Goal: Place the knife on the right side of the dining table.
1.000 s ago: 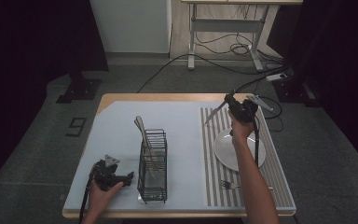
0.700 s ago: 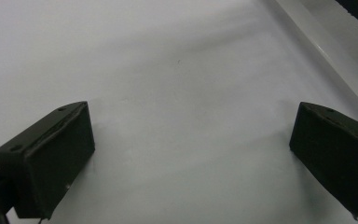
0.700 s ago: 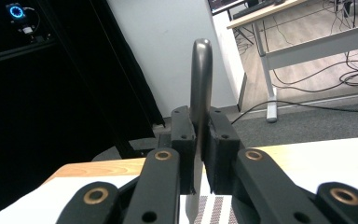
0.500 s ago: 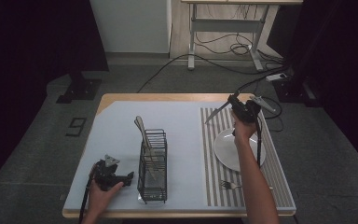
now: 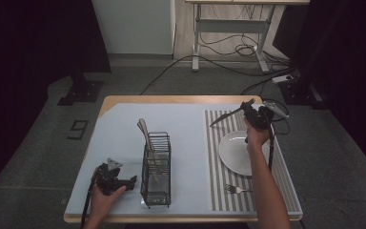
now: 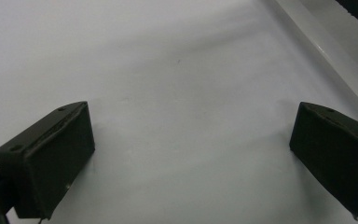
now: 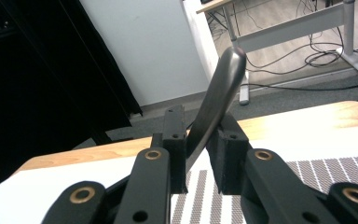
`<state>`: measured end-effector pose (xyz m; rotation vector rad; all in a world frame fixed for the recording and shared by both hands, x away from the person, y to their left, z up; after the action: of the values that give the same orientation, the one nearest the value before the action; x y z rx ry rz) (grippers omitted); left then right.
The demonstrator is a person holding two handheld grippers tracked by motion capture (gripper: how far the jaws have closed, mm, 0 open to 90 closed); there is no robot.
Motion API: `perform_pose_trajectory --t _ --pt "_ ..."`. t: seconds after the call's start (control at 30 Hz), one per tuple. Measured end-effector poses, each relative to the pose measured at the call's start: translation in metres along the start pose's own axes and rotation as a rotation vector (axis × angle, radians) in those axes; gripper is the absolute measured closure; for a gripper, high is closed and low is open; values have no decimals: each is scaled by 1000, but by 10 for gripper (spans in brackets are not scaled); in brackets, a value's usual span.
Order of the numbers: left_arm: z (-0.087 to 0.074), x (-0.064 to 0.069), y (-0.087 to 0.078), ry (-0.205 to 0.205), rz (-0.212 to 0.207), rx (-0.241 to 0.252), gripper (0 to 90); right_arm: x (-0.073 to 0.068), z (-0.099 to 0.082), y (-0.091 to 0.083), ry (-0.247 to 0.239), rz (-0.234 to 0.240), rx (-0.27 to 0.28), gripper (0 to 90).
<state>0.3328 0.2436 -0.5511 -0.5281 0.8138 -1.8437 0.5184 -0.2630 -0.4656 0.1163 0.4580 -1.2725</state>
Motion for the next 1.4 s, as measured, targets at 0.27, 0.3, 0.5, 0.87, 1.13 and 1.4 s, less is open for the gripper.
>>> perform_pose_trajectory --t 0.27,0.3,0.5,0.87,1.13,1.4 --pt "0 0 0 0 0 0 0 11 -3 -1 8 -26 -17 747" --pt "0 0 0 0 0 0 0 16 -4 -1 19 -34 -24 739" --pt "0 0 0 0 1 0 0 31 -9 -2 58 -49 -50 715" --pt "0 0 0 0 0 0 0 48 -17 -1 96 -74 -79 679" --pt "0 0 0 0 0 0 0 56 -21 0 120 -97 -107 654" --pt "0 0 0 0 1 0 0 62 -25 0 131 -120 -128 630"
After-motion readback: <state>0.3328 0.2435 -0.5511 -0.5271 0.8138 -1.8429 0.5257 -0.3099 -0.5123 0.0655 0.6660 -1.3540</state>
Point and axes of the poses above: each handheld gripper's, and its own axes: y roughly forward along the jaws, z roughly out of its top, x roughly to its right, the point moved 3 cm from there along y, roughly forward along the jaws, and after that the axes turned 1 degree about x, right-handed, at the moved point
